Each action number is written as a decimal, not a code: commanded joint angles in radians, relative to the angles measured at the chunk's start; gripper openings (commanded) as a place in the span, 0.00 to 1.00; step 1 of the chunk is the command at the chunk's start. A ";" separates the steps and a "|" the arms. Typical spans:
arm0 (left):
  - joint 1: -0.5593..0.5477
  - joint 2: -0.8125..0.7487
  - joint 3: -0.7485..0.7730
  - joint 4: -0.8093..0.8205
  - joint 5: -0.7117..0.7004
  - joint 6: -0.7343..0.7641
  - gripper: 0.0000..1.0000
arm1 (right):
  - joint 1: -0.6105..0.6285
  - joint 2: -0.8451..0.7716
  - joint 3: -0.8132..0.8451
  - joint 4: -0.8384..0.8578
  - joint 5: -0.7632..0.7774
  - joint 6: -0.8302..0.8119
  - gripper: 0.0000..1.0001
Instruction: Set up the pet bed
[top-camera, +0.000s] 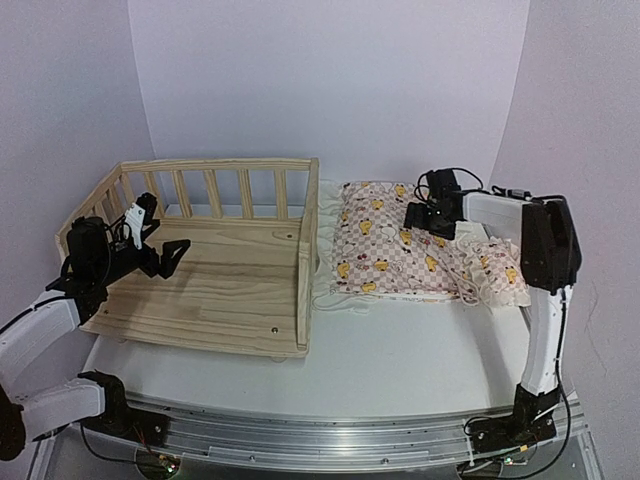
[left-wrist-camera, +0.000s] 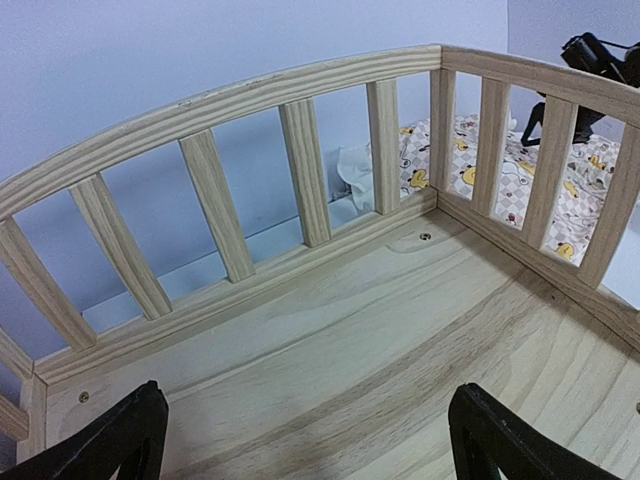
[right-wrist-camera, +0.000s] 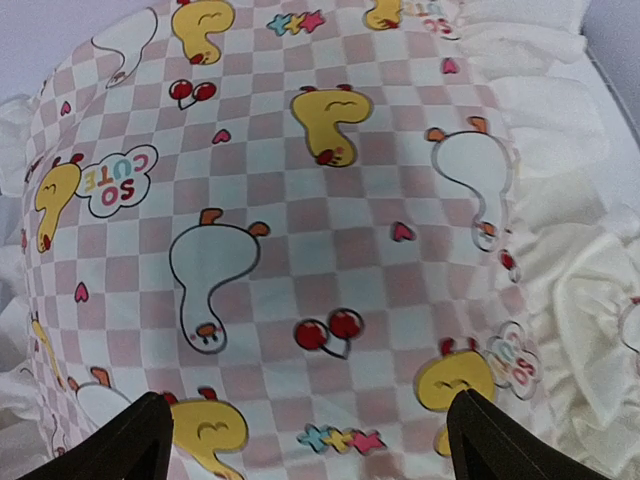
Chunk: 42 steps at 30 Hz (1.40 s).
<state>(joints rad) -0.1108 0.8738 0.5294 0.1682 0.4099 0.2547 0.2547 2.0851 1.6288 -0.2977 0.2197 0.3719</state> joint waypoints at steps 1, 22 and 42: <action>-0.001 0.003 0.090 -0.140 0.038 0.019 1.00 | 0.035 0.209 0.255 -0.076 -0.007 0.028 0.97; -0.002 0.088 0.286 -0.184 0.178 -0.059 1.00 | 0.078 -0.162 0.449 -0.062 -0.157 0.102 0.00; -0.393 0.337 0.689 -0.240 0.099 0.305 1.00 | 0.606 -0.334 0.460 0.600 0.011 0.059 0.00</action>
<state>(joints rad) -0.4785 1.1410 1.1554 -0.1275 0.6517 0.4721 0.7780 1.7189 2.0143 0.1311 0.1957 0.4882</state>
